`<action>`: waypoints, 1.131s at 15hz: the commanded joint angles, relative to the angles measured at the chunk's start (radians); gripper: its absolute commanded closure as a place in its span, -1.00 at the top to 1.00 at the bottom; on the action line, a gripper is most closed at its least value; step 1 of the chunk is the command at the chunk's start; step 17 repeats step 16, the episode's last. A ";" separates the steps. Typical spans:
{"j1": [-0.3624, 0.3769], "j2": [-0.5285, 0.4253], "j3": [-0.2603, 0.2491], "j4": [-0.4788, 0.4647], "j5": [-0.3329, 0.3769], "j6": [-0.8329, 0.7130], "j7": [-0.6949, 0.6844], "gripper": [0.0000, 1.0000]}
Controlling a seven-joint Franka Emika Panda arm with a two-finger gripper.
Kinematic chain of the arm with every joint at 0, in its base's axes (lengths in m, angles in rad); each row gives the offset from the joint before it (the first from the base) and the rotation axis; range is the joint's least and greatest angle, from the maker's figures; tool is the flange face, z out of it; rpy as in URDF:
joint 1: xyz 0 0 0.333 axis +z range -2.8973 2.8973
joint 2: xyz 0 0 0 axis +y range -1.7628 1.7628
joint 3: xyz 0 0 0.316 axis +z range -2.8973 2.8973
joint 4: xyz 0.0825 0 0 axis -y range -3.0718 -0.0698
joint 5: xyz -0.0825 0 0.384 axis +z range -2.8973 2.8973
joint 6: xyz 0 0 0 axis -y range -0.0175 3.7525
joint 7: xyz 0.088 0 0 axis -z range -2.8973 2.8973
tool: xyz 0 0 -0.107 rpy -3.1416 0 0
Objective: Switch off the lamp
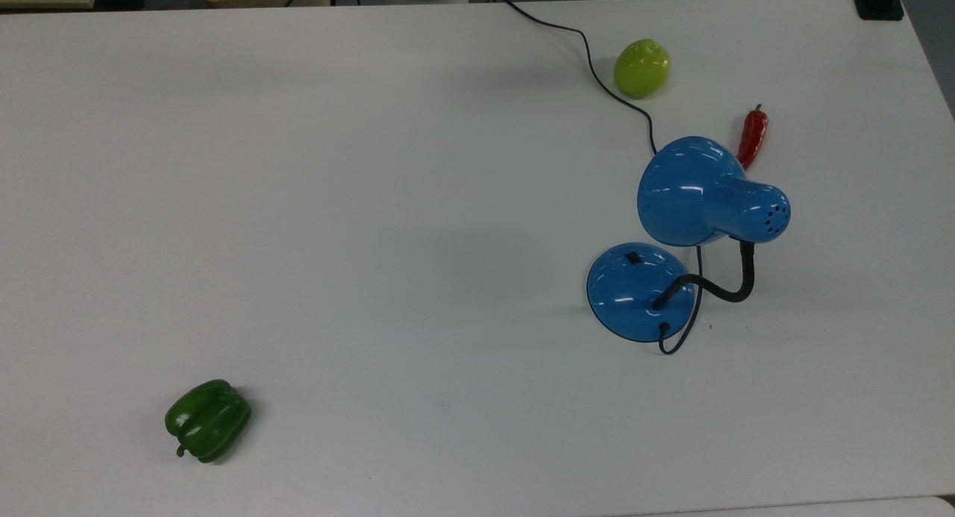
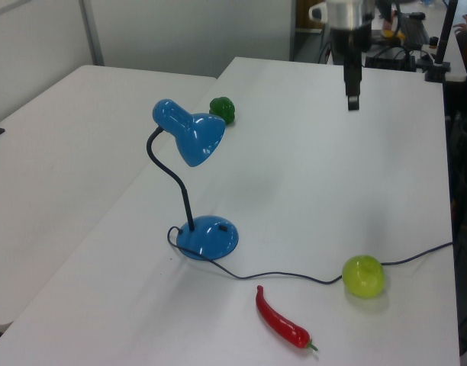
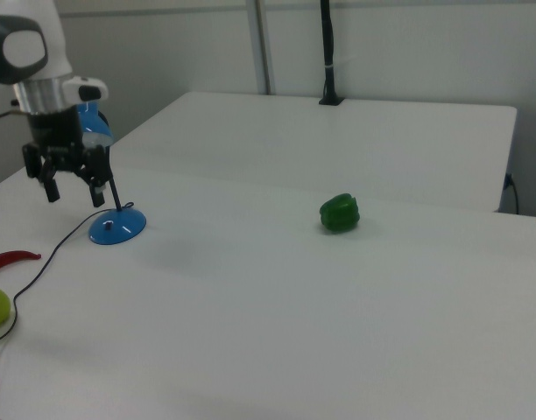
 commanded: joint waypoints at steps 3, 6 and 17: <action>-0.018 0.018 -0.114 0.120 0.080 -0.014 -0.005 1.00; -0.027 0.029 -0.112 0.115 0.091 0.100 -0.032 1.00; -0.115 0.060 -0.008 0.112 0.077 0.183 -0.125 1.00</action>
